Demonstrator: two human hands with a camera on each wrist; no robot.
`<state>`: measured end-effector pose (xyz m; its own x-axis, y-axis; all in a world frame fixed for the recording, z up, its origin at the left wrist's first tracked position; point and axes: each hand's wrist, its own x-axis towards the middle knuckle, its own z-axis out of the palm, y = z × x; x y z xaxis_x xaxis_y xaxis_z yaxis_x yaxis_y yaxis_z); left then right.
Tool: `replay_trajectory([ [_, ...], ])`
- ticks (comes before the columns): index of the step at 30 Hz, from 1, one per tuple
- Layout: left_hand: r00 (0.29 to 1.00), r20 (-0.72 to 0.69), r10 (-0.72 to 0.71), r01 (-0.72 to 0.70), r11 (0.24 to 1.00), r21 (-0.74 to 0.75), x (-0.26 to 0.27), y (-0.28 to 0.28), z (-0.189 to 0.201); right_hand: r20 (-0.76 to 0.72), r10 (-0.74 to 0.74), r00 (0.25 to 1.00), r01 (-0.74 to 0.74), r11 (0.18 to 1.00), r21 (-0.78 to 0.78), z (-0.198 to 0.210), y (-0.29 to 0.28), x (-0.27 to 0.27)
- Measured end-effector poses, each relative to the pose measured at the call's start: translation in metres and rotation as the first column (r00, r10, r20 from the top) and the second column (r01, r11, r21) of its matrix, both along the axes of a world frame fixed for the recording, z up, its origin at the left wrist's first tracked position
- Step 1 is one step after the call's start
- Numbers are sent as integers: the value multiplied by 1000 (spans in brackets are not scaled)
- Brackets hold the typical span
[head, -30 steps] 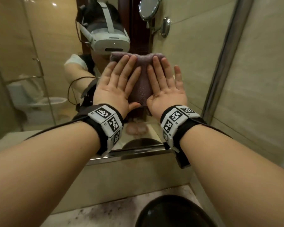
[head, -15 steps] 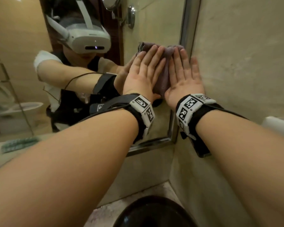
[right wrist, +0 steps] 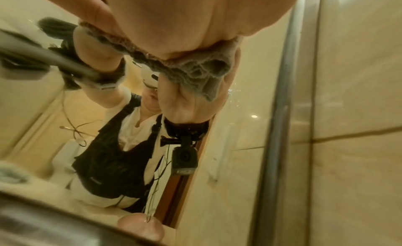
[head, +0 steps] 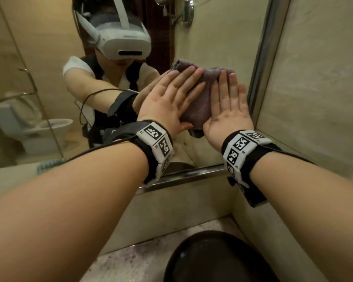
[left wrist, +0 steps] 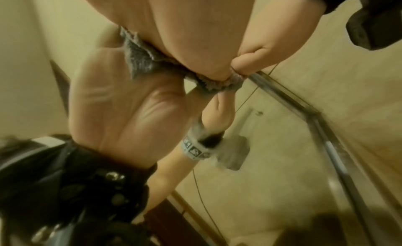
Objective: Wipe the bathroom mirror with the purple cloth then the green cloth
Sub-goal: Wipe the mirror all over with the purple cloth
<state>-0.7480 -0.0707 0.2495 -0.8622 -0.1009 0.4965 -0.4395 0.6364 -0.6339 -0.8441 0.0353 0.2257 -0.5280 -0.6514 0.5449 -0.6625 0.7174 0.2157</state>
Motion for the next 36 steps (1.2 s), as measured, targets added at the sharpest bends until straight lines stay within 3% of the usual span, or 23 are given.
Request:
replay_trajectory([
  [14, 1000, -2, 12, -12, 999, -41, 112, -78, -35, -90, 275, 957, -284, 954, -97, -47, -71, 81],
  [17, 999, -14, 33, -33, 999, -12, 140, -93, -43, -173, 330, 928, -360, 915, -184, -62, -94, 101],
  [22, 990, 19, 140, -141, 989, 52, 177, -111, -55, -121, 339, 933, -360, 885, -295, -83, -127, 145],
  [31, 995, -29, 96, -91, 988, 123, 183, -112, -66, -187, 328, 926, -369, 891, -264, -89, -127, 144],
  [36, 983, -96, 159, -125, 949, 290, 168, -96, -83, -188, 341, 921, -374, 910, -180, -85, -113, 128],
])
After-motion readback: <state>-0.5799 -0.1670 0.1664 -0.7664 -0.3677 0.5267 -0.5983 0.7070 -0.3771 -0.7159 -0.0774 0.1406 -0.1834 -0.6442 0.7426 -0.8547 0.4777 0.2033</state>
